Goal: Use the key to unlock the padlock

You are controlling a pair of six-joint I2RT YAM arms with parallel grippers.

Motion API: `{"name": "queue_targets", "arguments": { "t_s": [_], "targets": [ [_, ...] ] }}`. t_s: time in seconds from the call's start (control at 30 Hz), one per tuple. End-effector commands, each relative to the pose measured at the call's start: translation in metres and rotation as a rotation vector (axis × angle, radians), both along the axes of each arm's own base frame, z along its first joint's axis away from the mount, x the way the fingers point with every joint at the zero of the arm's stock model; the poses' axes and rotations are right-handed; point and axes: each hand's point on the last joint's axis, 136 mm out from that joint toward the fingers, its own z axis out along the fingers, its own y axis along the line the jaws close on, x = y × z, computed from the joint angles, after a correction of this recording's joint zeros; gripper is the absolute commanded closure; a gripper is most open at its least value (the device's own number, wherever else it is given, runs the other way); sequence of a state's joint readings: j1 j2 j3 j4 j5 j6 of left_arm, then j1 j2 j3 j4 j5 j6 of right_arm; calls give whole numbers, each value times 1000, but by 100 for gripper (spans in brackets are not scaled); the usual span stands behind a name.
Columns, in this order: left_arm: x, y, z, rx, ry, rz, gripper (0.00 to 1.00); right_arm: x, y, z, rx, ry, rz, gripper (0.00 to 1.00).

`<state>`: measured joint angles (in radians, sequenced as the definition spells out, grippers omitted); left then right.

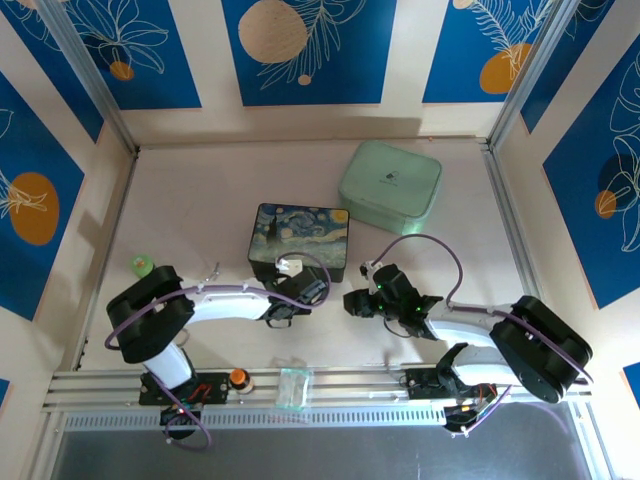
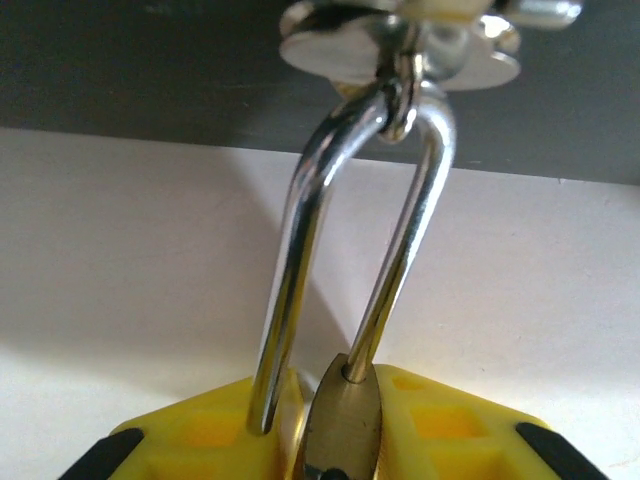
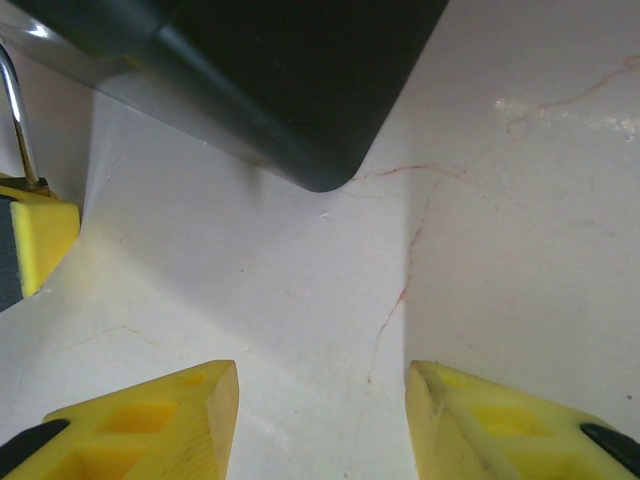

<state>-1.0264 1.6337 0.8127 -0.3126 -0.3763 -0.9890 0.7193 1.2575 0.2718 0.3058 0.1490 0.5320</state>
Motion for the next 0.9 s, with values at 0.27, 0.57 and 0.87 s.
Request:
{"name": "queue_targets", "arguments": {
  "t_s": [0.27, 0.57, 0.87],
  "targets": [
    [-10, 34, 1, 215, -3, -6, 70, 0, 1, -5, -1, 17, 3, 52],
    [-12, 28, 2, 260, -34, -29, 70, 0, 0, -6, -1, 16, 0, 52],
    [-8, 26, 10, 333, -75, -65, 74, -1, -1, -6, -2, 17, -4, 52]
  ]
}}
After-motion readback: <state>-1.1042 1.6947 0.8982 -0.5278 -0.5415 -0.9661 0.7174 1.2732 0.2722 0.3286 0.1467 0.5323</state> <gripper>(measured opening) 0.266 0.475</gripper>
